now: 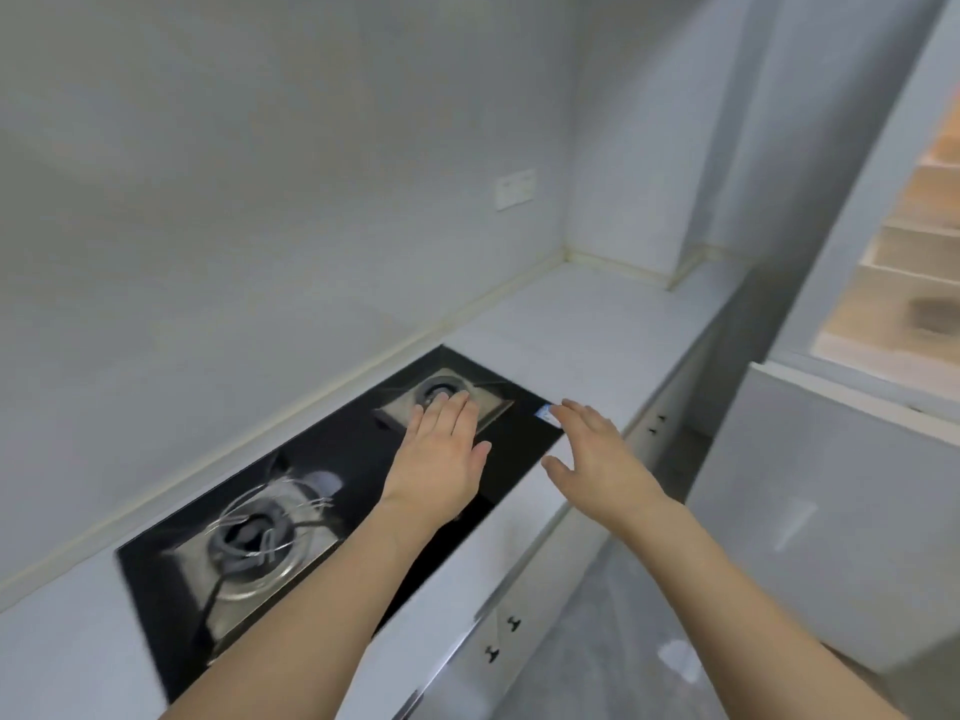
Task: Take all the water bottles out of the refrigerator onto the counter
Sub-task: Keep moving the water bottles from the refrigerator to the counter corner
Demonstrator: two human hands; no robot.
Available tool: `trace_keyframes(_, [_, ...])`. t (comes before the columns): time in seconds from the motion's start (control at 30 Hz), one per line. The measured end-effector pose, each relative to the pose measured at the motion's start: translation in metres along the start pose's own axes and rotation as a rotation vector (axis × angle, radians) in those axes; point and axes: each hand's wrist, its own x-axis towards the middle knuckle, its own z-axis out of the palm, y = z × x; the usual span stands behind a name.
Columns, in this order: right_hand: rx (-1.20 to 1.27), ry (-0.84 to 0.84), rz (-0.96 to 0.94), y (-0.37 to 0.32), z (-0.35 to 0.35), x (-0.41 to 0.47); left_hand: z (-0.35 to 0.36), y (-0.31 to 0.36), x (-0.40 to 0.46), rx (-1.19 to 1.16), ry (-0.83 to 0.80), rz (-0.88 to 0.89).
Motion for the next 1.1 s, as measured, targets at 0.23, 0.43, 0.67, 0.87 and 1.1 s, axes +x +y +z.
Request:
trace_keyframes(0.23, [-0.02,0.077,0.184,0.08,-0.038,-0.012,0.024,0.076,0.073,-0.067,-0.026,0.19])
trace_keyframes(0.43, [-0.039,0.134,0.286,0.138,-0.063,-0.008,0.052,0.132,0.126,-0.092,-0.044,0.32])
trace_keyframes(0.67, [-0.019,0.154,0.405,0.213,-0.09,0.027,0.082,0.185,0.203,-0.195,-0.068,0.395])
trace_keyframes(0.87, [-0.027,0.149,0.476,0.272,-0.115,0.063,0.109,0.223,0.281,-0.277,-0.091,0.394])
trace_keyframes(1.1, [-0.044,0.232,0.613,0.347,-0.165,0.081,0.132,0.295,0.367,-0.329,-0.132,0.487])
